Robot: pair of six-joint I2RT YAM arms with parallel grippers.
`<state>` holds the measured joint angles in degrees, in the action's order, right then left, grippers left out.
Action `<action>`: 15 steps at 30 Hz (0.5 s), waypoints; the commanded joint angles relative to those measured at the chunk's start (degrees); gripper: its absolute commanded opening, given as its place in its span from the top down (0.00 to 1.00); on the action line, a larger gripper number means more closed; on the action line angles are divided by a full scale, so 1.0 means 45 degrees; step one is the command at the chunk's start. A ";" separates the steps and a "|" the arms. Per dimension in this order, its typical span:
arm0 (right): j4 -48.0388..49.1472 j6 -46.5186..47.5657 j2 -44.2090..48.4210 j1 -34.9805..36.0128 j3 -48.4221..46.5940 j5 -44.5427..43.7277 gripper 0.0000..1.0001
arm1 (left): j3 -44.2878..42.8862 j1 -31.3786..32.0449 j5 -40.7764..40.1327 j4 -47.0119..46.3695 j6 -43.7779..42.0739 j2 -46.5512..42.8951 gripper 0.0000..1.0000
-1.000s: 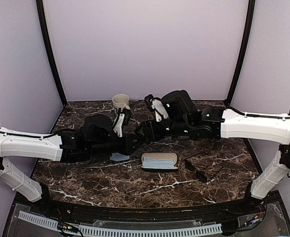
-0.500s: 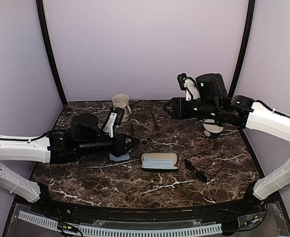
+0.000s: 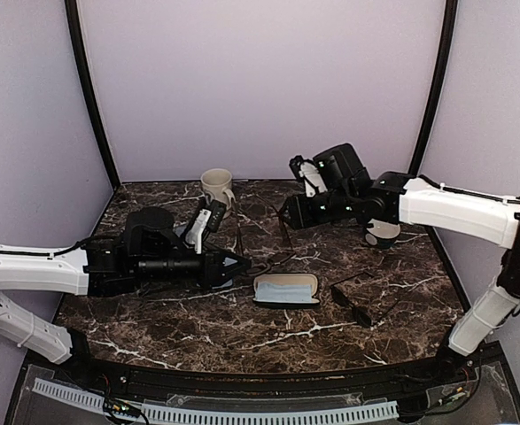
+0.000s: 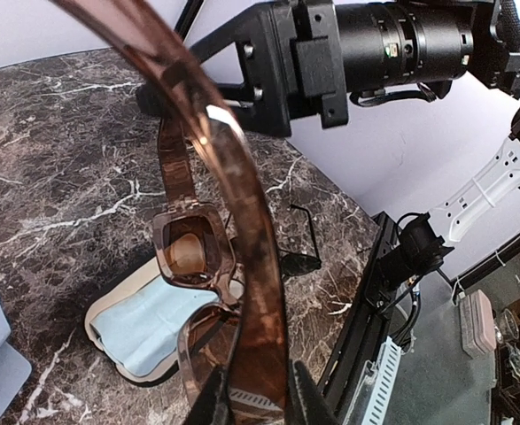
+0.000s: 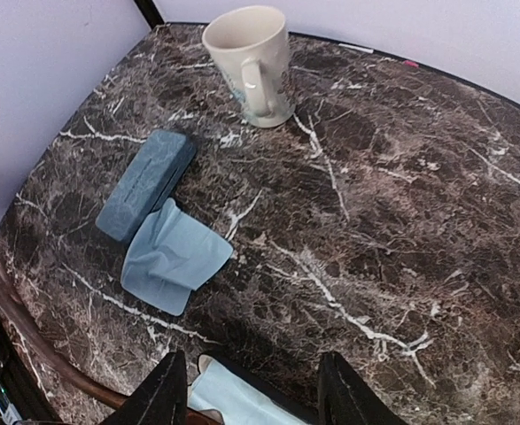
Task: Organize the sunglasses
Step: Fold the left temple of the sunglasses with the sunglasses.
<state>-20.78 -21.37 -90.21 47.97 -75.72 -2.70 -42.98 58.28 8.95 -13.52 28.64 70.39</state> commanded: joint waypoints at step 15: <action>-0.0702 0.0271 -0.0336 0.2349 0.0577 -0.1267 0.45 | -0.0219 -0.0041 -0.0716 -0.0028 -0.0140 -0.0024 1.00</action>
<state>-24.08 -20.75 -92.79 58.54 -74.78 -7.49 -43.05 58.28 6.57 -13.10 28.58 70.70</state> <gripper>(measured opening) 0.544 0.172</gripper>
